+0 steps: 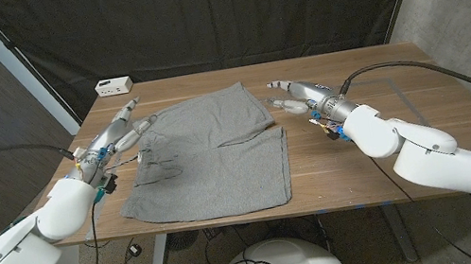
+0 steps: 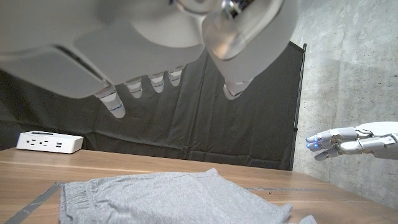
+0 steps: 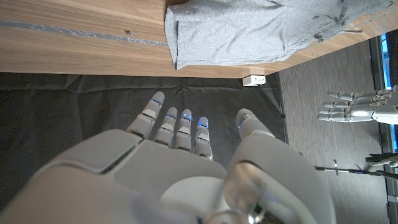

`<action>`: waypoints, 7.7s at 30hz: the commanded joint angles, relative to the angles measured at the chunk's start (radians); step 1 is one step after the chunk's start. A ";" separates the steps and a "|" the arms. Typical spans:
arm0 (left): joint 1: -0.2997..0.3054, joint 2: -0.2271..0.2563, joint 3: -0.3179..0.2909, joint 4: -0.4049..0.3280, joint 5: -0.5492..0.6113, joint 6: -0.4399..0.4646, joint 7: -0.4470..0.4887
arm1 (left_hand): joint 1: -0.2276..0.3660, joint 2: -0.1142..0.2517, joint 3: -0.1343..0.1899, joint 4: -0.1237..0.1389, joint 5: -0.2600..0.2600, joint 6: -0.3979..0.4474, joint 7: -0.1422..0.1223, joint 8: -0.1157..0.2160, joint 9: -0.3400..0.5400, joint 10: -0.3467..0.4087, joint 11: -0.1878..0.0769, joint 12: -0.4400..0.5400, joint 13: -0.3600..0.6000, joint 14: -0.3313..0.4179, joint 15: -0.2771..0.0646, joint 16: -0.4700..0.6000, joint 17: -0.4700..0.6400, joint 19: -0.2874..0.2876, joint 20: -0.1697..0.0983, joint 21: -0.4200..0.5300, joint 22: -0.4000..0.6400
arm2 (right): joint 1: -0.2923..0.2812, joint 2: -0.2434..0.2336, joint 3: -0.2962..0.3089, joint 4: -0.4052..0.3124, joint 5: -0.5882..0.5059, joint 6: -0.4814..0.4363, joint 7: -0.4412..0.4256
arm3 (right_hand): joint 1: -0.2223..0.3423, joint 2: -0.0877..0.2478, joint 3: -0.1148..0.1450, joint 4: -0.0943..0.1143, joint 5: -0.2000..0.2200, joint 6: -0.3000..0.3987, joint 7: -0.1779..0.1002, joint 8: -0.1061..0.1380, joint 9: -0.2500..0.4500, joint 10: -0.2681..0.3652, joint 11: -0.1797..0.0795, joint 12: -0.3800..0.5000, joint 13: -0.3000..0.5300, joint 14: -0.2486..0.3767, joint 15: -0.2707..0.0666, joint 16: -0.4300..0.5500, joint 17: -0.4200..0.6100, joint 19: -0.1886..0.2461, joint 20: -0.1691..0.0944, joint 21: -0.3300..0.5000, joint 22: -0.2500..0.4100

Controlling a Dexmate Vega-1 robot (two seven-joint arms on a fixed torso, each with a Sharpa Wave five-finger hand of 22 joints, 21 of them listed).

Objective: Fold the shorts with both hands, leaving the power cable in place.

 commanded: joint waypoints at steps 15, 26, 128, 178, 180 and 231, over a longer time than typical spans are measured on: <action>0.177 -0.149 -0.183 -0.128 0.153 0.055 -0.206 | 0.036 -0.012 0.016 -0.031 -0.014 -0.007 0.009 0.003 0.000 0.016 -0.003 0.002 0.006 -0.005 -0.006 -0.001 0.003 0.007 -0.004 -0.005 0.003 | -0.059 0.013 -0.042 -0.082 -0.100 -0.083 0.055 | 0.018 -0.002 0.010 0.002 -0.001 0.017 -0.002 -0.002 0.006 0.015 0.002 -0.004 0.003 0.014 -0.002 0.004 0.003 0.011 -0.001 -0.003 0.001; 0.209 -0.208 -0.217 -0.165 0.210 0.053 -0.279 | 0.047 -0.019 0.019 -0.045 -0.018 -0.003 0.010 0.002 0.000 0.013 -0.021 -0.003 0.006 -0.005 -0.007 -0.002 0.003 0.011 -0.006 -0.009 0.003 | -0.109 0.006 -0.053 -0.118 -0.126 -0.119 0.046 | 0.021 -0.001 0.012 0.002 -0.001 0.016 -0.002 -0.005 0.006 0.017 0.002 -0.008 0.003 0.015 -0.003 0.003 0.003 0.012 -0.003 -0.004 0.001; 0.394 -0.210 -0.035 -0.140 1.253 0.290 -0.196 | 0.608 -0.164 0.060 -0.230 0.020 0.404 -0.060 0.056 0.008 0.425 -0.132 0.072 0.023 0.333 -0.174 0.040 0.012 0.283 -0.107 0.004 0.010 | -0.420 0.075 -0.279 -0.126 -0.742 -0.336 0.034 | 0.582 -0.152 0.011 -0.149 0.076 0.284 -0.028 0.030 0.010 0.313 -0.061 0.036 0.032 0.374 -0.188 0.154 0.119 0.286 -0.087 0.043 0.013; 0.268 0.034 0.172 0.076 1.126 0.453 -0.017 | 0.715 -0.129 -0.056 -0.190 0.030 0.765 -0.127 0.103 0.008 0.796 -0.212 0.099 0.013 0.596 -0.324 0.105 0.025 0.413 -0.174 0.079 0.016 | -0.412 0.159 -0.204 -0.033 -0.702 -0.170 0.054 | 0.683 -0.173 -0.168 -0.108 0.147 0.321 -0.112 0.001 0.014 0.344 -0.152 0.049 0.078 0.404 -0.248 0.387 0.376 0.283 -0.114 0.043 0.026; 0.260 0.042 0.181 0.082 1.100 0.448 0.002 | 0.725 -0.111 -0.053 -0.191 0.029 0.817 -0.127 0.114 0.008 0.839 -0.212 0.101 0.011 0.610 -0.322 0.105 0.025 0.419 -0.172 0.084 0.016 | -0.408 0.161 -0.205 -0.029 -0.699 -0.166 0.054 | 0.694 -0.167 -0.180 -0.108 0.150 0.365 -0.120 0.010 0.013 0.371 -0.157 0.063 0.084 0.425 -0.248 0.423 0.405 0.290 -0.115 0.047 0.028; 0.136 0.218 0.363 0.059 0.788 0.589 0.201 | 0.660 0.036 0.033 -0.073 0.039 1.166 0.002 0.223 0.097 0.889 -0.157 0.036 0.065 0.633 -0.310 0.034 0.054 0.383 -0.141 0.127 0.024 | -0.414 0.151 -0.154 0.101 -0.508 -0.003 -0.236 | 0.810 -0.059 -0.293 -0.079 0.138 0.789 -0.066 0.078 0.015 0.562 -0.148 0.202 0.177 0.573 -0.252 0.502 0.596 0.301 -0.122 0.149 0.043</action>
